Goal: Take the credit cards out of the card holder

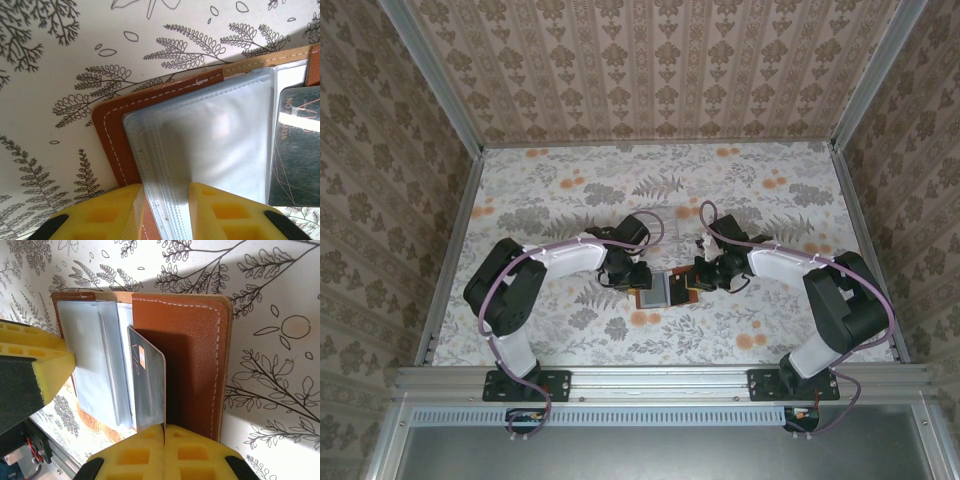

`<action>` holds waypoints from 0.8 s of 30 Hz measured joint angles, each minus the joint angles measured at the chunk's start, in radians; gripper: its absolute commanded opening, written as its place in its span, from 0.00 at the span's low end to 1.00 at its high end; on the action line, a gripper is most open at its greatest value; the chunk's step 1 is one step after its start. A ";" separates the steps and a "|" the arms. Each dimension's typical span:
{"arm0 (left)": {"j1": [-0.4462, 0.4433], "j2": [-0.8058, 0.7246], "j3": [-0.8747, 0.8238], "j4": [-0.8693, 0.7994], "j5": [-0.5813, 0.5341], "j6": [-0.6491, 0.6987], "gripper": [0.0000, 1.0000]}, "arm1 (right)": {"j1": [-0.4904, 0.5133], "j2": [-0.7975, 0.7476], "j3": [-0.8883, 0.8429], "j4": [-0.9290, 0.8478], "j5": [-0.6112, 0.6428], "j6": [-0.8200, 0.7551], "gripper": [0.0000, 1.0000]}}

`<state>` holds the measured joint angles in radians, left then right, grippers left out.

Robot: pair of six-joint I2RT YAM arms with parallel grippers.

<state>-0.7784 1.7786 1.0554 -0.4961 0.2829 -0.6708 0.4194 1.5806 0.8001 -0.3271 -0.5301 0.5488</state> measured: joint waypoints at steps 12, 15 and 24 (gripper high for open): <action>0.000 -0.001 -0.001 0.005 0.003 -0.010 0.31 | 0.031 0.031 0.037 0.018 -0.025 0.015 0.15; 0.000 -0.002 -0.002 0.007 0.003 -0.010 0.31 | 0.039 0.033 0.037 0.017 -0.024 0.023 0.13; 0.000 -0.005 -0.004 0.014 0.010 -0.010 0.33 | 0.043 0.023 0.037 0.011 -0.022 0.030 0.08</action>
<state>-0.7784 1.7733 1.0515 -0.4820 0.2932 -0.6807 0.4622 1.6035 0.8375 -0.3164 -0.5518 0.5789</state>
